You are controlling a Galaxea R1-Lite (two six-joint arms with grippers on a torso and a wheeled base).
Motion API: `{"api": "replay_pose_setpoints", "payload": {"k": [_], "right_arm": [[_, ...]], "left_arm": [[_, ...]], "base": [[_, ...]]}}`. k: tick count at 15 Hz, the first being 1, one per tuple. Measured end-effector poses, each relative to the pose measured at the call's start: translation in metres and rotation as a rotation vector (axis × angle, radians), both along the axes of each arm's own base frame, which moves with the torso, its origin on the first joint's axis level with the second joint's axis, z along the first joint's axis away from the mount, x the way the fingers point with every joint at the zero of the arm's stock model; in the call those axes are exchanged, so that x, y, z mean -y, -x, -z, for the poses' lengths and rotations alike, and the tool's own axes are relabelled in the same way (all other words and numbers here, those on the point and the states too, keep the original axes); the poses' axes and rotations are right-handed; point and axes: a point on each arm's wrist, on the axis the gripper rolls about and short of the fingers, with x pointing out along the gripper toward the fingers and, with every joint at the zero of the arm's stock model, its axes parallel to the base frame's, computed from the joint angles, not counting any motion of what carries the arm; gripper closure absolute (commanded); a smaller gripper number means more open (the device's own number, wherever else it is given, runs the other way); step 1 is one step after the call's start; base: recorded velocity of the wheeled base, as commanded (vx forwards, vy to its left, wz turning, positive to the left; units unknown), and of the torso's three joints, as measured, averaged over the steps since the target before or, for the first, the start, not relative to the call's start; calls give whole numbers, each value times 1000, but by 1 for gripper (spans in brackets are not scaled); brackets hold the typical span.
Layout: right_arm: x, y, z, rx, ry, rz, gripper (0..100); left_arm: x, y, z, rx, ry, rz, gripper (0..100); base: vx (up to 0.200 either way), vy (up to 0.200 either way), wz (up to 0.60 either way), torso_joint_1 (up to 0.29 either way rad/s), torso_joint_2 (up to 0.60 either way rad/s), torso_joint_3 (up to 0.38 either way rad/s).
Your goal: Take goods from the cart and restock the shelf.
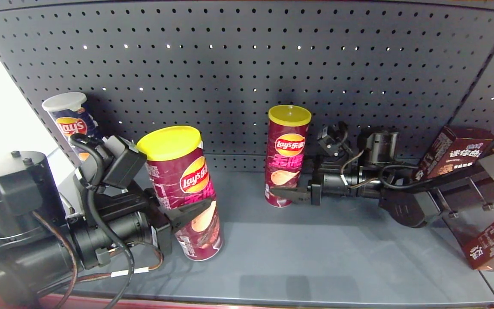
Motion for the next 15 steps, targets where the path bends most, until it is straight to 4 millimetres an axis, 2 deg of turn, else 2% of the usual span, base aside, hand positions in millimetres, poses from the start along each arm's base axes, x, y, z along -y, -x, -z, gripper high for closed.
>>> {"api": "replay_pose_setpoints", "payload": {"k": [5, 6, 15], "right_arm": [[-3, -7, 10, -17, 8, 3, 0], [-3, -7, 11, -19, 10, 3, 100], [-11, -2, 16, -30, 17, -14, 100]], "left_arm": [[0, 0, 1, -4, -2, -1, 100], [0, 0, 1, -5, -3, -1, 100], [0, 1, 2, -9, -2, 13, 100]], "base": [[0, 0, 0, 0, 0, 0], [0, 0, 0, 0, 0, 0], [0, 0, 0, 0, 0, 0]]}}
